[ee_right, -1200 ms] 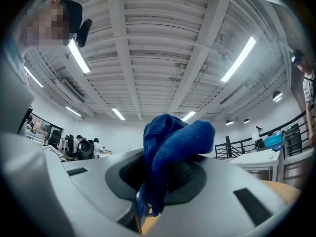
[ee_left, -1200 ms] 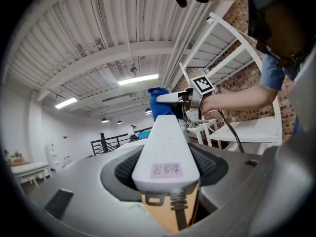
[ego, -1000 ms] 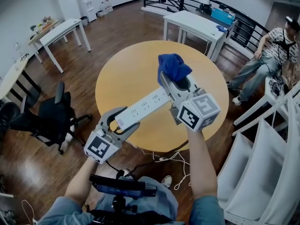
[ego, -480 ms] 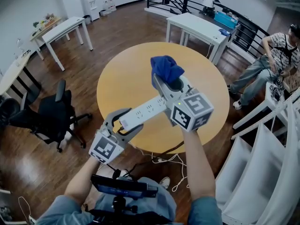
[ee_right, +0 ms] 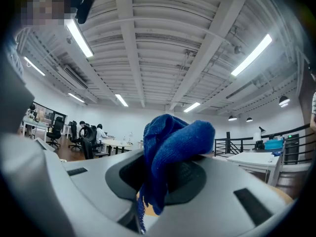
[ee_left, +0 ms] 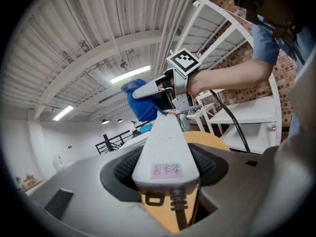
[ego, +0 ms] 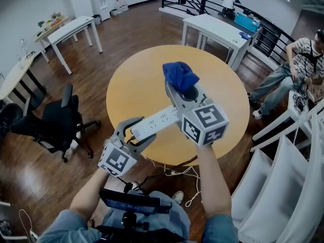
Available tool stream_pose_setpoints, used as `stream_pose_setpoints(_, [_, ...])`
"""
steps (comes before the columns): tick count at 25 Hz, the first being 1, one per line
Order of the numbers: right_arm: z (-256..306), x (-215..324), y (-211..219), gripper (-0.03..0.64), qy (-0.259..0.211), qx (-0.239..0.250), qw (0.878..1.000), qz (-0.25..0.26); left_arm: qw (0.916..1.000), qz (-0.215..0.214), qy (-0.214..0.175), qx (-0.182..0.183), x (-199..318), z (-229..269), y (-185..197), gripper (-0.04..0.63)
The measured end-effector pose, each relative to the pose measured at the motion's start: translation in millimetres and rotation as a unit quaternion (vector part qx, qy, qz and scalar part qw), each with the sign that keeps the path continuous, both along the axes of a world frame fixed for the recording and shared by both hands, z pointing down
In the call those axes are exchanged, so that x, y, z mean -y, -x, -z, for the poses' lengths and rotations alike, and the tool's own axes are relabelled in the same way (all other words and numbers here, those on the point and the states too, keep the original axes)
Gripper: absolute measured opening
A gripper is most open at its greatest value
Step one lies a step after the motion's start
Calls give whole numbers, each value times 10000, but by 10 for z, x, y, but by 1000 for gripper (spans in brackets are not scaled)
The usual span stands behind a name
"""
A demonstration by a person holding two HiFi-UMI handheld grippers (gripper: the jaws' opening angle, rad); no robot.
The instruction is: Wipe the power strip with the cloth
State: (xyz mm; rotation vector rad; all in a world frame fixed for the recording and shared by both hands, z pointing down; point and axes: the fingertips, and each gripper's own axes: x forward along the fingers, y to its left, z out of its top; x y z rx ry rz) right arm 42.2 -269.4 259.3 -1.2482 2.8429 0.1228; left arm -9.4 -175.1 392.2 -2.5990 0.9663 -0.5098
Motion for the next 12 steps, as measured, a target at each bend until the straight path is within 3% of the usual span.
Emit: stream_pose_setpoints(12, [-113, -418, 686, 64, 201, 132, 9965, 798, 9999, 7, -78, 69, 35, -77, -38, 291])
